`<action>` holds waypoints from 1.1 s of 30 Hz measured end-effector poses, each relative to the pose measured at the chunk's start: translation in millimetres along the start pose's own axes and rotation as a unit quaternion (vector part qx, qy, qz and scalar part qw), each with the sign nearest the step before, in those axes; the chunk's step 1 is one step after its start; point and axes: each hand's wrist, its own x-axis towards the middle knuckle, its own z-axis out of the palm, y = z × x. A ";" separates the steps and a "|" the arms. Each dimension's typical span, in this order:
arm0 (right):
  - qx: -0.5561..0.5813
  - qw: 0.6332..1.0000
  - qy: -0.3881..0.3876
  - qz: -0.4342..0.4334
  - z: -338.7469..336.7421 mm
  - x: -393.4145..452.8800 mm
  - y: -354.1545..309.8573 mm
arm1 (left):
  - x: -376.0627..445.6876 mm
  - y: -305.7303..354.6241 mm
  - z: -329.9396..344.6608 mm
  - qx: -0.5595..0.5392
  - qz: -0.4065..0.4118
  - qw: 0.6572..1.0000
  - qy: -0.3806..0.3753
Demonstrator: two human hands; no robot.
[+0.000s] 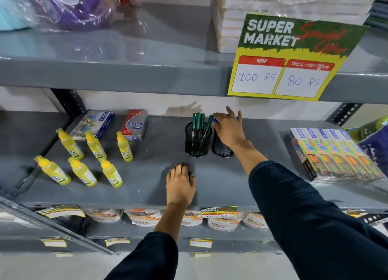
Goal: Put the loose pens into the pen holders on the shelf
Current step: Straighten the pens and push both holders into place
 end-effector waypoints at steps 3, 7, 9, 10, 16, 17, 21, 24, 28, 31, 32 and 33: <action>-0.004 1.000 0.031 0.002 -3.0 -1.2 1.5 | 0.2 -0.8 1.2 -0.017 -0.002 1.000 0.012; -0.005 0.998 0.063 0.002 -1.4 -6.5 5.3 | 4.3 2.7 -3.9 -0.063 -0.026 0.997 0.029; -0.009 0.996 0.087 0.003 -0.5 -8.8 6.9 | 13.1 12.4 -15.0 -0.075 -0.052 0.995 0.040; -0.017 0.995 0.096 0.005 -1.0 -9.9 7.6 | 19.9 18.0 -20.4 -0.078 -0.043 0.994 0.059; -0.054 0.988 0.144 0.024 1.6 -22.7 19.4 | 79.4 47.9 -47.8 -0.049 0.046 0.996 0.051; -0.051 0.987 0.152 0.027 4.6 -25.3 21.2 | 89.6 50.2 -48.6 -0.037 0.045 0.998 0.025; -0.023 0.995 0.078 0.052 12.8 -31.6 23.7 | 113.9 52.9 -46.2 0.008 0.043 0.997 -0.066; 0.040 0.996 0.036 0.077 15.3 -34.9 27.5 | 118.9 53.0 -43.6 0.005 0.027 0.994 -0.107; 0.183 0.974 0.022 0.132 20.8 -41.3 33.7 | 118.1 56.3 -44.4 -0.001 0.011 0.993 -0.121; 0.249 0.954 -0.015 0.164 18.9 -45.3 35.7 | 116.0 57.1 -44.5 0.005 0.014 0.993 -0.113; 0.264 0.949 -0.026 0.172 19.1 -45.7 36.0 | 115.5 56.6 -43.8 0.005 0.016 0.994 -0.109; 0.280 0.943 -0.033 0.178 20.7 -45.0 37.1 | 114.7 56.5 -43.3 0.004 0.017 0.994 -0.105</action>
